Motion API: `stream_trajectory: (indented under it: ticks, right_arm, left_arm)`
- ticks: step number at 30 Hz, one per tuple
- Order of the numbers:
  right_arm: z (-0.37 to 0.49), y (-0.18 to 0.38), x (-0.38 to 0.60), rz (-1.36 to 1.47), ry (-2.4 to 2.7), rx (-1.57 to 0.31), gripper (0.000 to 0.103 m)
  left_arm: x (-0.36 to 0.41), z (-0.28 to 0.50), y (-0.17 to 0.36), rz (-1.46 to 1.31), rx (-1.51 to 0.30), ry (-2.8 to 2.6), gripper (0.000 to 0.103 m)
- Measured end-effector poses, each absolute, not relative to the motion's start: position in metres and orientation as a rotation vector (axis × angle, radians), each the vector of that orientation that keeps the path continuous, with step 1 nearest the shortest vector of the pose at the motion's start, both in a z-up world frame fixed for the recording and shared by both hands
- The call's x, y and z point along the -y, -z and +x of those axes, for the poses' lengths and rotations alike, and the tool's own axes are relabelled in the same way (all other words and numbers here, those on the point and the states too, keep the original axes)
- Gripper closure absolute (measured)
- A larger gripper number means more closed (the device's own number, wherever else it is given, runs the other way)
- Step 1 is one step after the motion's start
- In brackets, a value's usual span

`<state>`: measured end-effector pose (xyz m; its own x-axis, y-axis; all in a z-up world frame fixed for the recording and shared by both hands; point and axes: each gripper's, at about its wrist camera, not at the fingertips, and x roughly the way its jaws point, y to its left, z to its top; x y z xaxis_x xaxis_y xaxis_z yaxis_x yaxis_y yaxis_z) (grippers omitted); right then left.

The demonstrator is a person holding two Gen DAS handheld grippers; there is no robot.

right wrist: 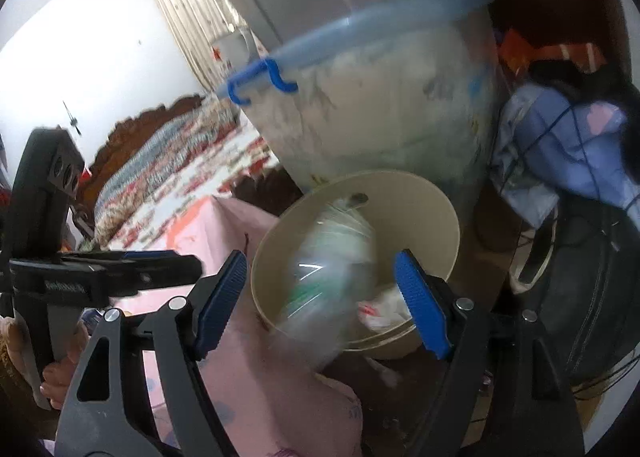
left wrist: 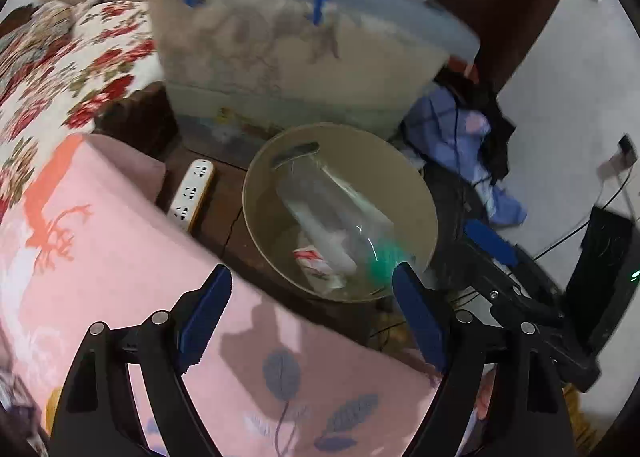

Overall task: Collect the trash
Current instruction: 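Carry bottle and tissue to the beige wastebasket and open both grippers, then move both open grippers back over the table trash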

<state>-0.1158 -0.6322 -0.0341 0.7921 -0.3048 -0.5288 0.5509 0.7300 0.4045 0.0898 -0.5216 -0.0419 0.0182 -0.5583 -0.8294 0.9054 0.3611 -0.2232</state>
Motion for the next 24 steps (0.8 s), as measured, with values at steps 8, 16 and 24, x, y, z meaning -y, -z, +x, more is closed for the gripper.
stream_trajectory:
  ticks: [8,16,24]
  right_arm:
    - [-0.128,0.021,0.566,0.570,0.335,-0.429,0.050]
    - [-0.078,0.021,0.486,0.570,0.089,-0.525,0.055]
    - [-0.012,0.040,0.399,0.670,-0.183,-0.680,0.054]
  left_arm:
    - [0.344,0.085,-0.032,0.176,-0.892,1.214,0.024]
    - [0.128,0.102,-0.042,0.083,-0.813,0.798,0.025]
    - [0.028,0.104,-0.008,-0.084,-0.866,0.644,0.025]
